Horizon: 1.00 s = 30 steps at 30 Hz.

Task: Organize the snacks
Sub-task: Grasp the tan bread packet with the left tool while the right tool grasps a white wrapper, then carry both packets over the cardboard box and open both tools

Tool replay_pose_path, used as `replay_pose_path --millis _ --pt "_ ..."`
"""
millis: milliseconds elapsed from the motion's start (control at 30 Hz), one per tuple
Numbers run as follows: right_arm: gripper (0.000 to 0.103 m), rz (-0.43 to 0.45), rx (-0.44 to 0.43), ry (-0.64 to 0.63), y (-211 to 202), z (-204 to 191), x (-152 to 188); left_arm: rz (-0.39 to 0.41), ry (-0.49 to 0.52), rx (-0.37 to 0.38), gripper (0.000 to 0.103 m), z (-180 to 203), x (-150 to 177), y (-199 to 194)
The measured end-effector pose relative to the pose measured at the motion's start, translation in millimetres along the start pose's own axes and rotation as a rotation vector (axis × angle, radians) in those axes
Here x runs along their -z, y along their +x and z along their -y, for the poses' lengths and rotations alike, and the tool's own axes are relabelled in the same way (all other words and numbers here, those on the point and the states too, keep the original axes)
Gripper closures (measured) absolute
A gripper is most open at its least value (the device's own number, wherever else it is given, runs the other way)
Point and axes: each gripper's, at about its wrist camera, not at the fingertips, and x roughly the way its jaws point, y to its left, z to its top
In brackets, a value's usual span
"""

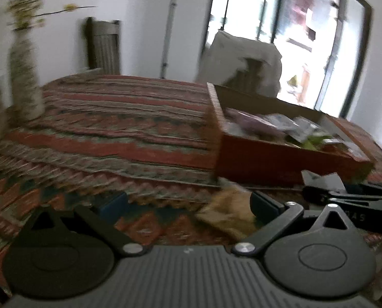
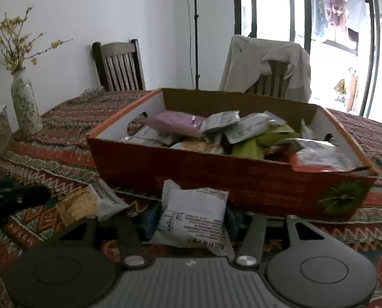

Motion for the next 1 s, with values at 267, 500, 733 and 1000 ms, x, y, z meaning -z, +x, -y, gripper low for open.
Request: replay_pose_path --millis 267,500,733,1000 --pt "0.051 0.016 0.047 0.017 -23 30 16 -0.097 0.168 -0.041 0.000 41 1 37" --pt "0.051 0.022 0.067 0.053 -30 51 24 -0.159 0.175 -0.064 0.000 43 2 62" --pt "0.051 0.033 0.060 0.066 -36 55 29 -0.128 0.123 -0.050 0.042 39 0 58" --pt "0.051 0.042 0.050 0.071 -45 57 34 -0.069 0.078 -0.042 0.061 43 8 30"
